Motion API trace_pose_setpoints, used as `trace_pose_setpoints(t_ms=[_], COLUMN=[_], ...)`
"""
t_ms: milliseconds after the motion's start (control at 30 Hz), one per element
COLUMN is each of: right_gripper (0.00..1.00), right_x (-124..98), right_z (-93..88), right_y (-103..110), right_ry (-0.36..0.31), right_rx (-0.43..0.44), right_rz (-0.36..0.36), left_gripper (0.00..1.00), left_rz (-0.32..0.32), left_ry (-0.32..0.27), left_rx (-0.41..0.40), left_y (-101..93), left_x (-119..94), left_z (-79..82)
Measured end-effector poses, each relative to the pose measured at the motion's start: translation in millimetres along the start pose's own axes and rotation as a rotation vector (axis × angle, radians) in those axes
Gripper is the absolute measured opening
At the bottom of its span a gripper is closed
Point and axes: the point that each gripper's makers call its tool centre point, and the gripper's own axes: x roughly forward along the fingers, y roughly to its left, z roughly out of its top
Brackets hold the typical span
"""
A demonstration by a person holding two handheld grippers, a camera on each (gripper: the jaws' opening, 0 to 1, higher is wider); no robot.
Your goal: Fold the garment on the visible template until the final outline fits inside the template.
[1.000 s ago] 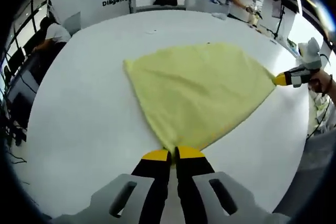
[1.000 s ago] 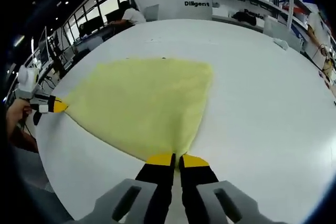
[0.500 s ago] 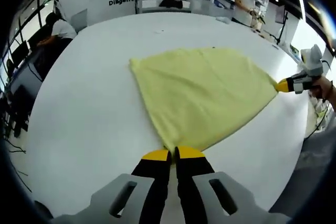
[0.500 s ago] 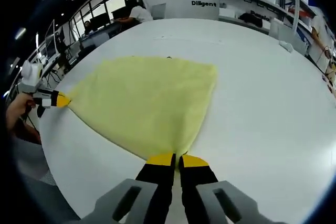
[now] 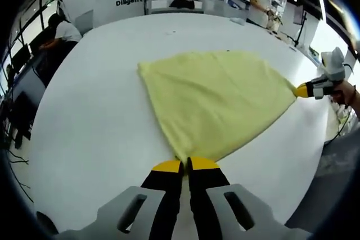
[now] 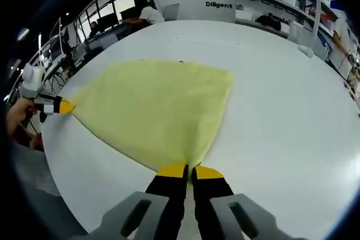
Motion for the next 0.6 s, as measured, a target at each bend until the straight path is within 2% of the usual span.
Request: trace_pose_setpoints(t_ms=[300, 367, 433, 533, 600], right_gripper=[0.0, 0.0, 0.0, 0.12, 0.29], right_x=[1.7, 1.4, 1.0, -2.5, -5.2], right_z=[-0.2, -0.2, 0.3, 2.1, 6.5], right_y=[-0.1, 0.0, -0.5, -1.3, -0.3], right_ry=[0.004, 0.004, 0.002, -0.008, -0.03], right_rx=[-0.01, -0.007, 0.008, 0.021, 0.041], right_rz=[0.0, 0.001, 0.006, 0.004, 0.009], left_gripper=[0.08, 0.12, 0.2, 0.35, 0.4], left_rz=[0.01, 0.013, 0.008, 0.015, 0.023], left_ry=[-0.009, -0.013, -0.02, -0.022, -0.027], left_rx=[-0.016, -0.018, -0.006, -0.01, -0.008], left_y=[1.0, 0.9, -2.3, -2.2, -1.6], left_x=[0.8, 0.7, -0.2, -2.8, -7.5], left_z=[1.6, 1.9, 2.6, 4.0, 5.6])
